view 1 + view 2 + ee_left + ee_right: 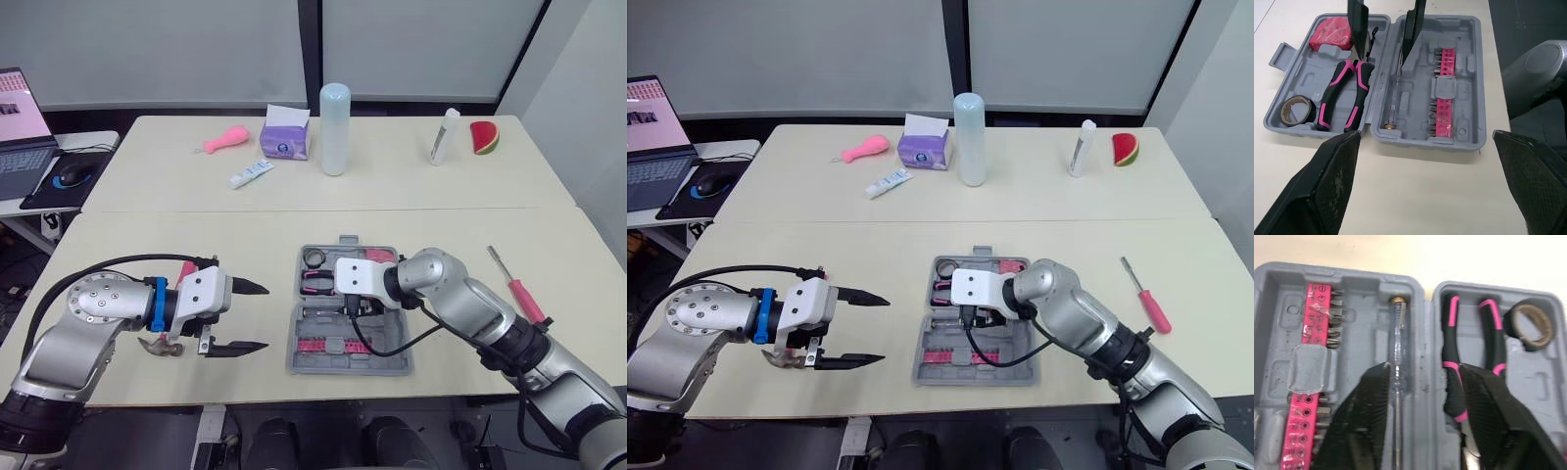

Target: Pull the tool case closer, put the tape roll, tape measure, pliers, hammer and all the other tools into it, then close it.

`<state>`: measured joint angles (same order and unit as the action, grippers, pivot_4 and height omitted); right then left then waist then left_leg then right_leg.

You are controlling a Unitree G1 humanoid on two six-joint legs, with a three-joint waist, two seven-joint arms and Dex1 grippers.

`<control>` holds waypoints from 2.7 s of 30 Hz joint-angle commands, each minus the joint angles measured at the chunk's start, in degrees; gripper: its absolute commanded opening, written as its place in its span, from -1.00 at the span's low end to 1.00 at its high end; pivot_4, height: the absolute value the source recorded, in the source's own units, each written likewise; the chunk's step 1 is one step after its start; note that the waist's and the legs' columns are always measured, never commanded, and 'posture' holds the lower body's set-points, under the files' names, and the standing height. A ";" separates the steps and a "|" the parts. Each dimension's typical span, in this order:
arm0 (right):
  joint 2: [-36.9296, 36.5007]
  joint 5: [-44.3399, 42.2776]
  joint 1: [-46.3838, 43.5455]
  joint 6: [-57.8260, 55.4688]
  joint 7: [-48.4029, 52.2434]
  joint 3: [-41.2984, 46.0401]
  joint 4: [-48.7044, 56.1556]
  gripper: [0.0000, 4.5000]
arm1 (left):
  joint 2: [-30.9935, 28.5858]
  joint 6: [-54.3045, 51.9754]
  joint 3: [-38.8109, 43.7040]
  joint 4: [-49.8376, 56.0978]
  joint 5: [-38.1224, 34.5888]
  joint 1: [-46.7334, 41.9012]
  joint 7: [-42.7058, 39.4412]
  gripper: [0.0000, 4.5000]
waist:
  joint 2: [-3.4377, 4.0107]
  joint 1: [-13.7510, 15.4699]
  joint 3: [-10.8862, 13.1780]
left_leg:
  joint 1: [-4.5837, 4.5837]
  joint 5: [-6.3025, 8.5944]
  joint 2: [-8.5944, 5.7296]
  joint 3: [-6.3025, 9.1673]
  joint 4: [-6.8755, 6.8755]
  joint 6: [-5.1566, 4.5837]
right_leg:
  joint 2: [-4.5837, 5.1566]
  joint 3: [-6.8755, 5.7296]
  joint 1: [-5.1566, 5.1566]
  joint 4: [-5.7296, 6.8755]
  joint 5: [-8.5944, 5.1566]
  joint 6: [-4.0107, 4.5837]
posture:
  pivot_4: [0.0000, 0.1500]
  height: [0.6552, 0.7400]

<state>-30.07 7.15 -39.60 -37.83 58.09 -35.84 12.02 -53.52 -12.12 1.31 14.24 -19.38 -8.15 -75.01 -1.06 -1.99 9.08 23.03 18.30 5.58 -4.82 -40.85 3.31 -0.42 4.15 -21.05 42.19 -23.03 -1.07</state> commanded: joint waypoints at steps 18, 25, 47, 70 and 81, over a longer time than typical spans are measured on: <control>3.03 2.73 4.85 7.90 -2.17 -0.63 -5.22 -0.99 | 0.47 0.45 0.10 1.56 -1.50 0.71 0.44 1.00 | -0.01 -0.01 -0.01 | 0.00 0.00 0.00 -0.02 0.00 0.00 | 0.00 0.00 -0.01 0.01 0.00 0.00 | 1.00 0.23; 4.74 4.36 5.12 7.11 -2.85 -1.36 -8.69 -0.99 | 0.46 0.58 0.34 1.63 -1.53 1.41 0.68 1.00 | -0.01 -0.01 -0.01 | -0.01 0.00 0.00 -0.02 0.00 0.00 | 0.00 0.00 -0.02 0.02 0.00 0.00 | 1.00 0.23; -5.40 -9.91 29.36 8.94 -5.93 36.49 20.81 -0.99 | 3.35 1.23 19.04 -10.10 -5.00 10.42 10.91 1.00 | -0.19 0.56 -0.09 | 0.03 0.01 -0.08 0.05 0.04 -0.02 | 0.11 -0.10 0.08 -0.09 0.00 0.01 | 1.00 0.23; -4.94 -24.98 75.35 22.07 -4.98 80.97 15.70 0.70 | 4.11 1.11 33.92 -29.50 -6.10 30.09 11.34 1.00 | -0.38 0.14 -0.20 | -0.55 0.18 -0.10 0.07 0.16 -0.18 | -0.21 0.00 0.85 -0.33 0.00 0.00 | 1.00 0.23; -10.23 -25.09 74.69 23.29 -3.49 80.96 10.15 0.99 | 6.73 -0.40 34.45 -25.30 -6.92 32.37 13.71 1.00 | -0.43 0.17 -0.24 | -0.54 0.19 -0.11 0.07 0.17 -0.18 | -0.21 0.01 0.91 -0.42 0.00 0.00 | 1.00 0.23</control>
<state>-39.56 -17.05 35.22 -15.50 54.15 43.58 21.96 -46.89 -12.33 33.55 -12.40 -25.49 23.48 -61.75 -1.49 -1.82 8.84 22.49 18.49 5.47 -4.74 -40.67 3.13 -0.62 4.16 -20.14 41.77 -23.03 -1.07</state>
